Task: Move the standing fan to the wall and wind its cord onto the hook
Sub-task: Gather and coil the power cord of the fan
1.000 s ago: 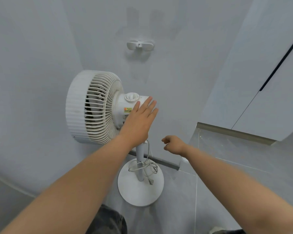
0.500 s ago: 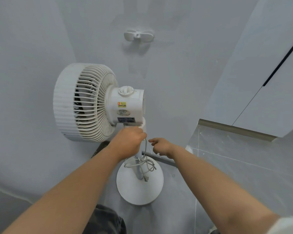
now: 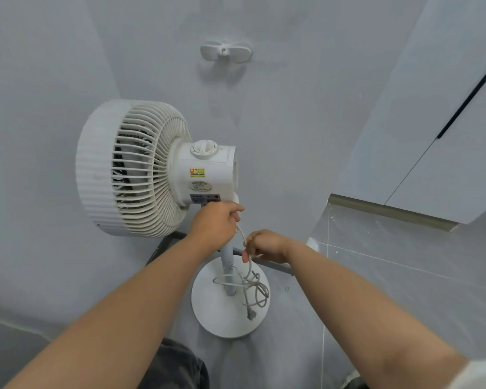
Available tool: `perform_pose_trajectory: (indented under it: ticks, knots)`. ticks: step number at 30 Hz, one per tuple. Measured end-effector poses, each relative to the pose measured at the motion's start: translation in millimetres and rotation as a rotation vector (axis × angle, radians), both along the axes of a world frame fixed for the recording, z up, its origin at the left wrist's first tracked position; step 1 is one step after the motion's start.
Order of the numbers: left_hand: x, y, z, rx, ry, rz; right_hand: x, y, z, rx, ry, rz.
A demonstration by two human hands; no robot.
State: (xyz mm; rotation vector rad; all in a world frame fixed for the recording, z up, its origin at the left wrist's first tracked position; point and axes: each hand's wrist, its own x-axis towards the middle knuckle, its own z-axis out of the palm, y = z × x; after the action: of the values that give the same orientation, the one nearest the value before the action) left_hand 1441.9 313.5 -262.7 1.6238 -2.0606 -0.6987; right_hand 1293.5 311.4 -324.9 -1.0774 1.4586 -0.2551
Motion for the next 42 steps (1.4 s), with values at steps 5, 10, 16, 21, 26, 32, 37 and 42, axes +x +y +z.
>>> perform_pose_trajectory:
  ticks: [5,10,16,21,26,32,37,42]
  knots:
    - [0,2,2,0.019,0.016,0.021,-15,9,-7,0.001,0.180,0.179]
    - [-4,2,-4,0.067,0.080,0.066,-34,25,-18,-0.023,0.322,0.197]
    - [-16,7,-4,0.131,0.179,0.142,-51,33,-7,-0.086,0.408,0.209]
    - [-26,24,-7,0.249,0.170,0.146,-62,42,15,-0.032,0.235,0.110]
    - [-40,44,-10,0.509,0.114,0.077,-62,50,42,-0.028,0.038,0.078]
    - [-50,79,-6,0.829,0.100,-0.017,-60,57,76,-0.073,-0.187,-0.059]
    - [-50,91,0,0.842,0.230,0.020,-55,63,94,-0.017,-0.295,-0.167]
    - [-50,98,3,0.813,0.391,0.079,-58,71,111,0.031,-0.423,-0.280]
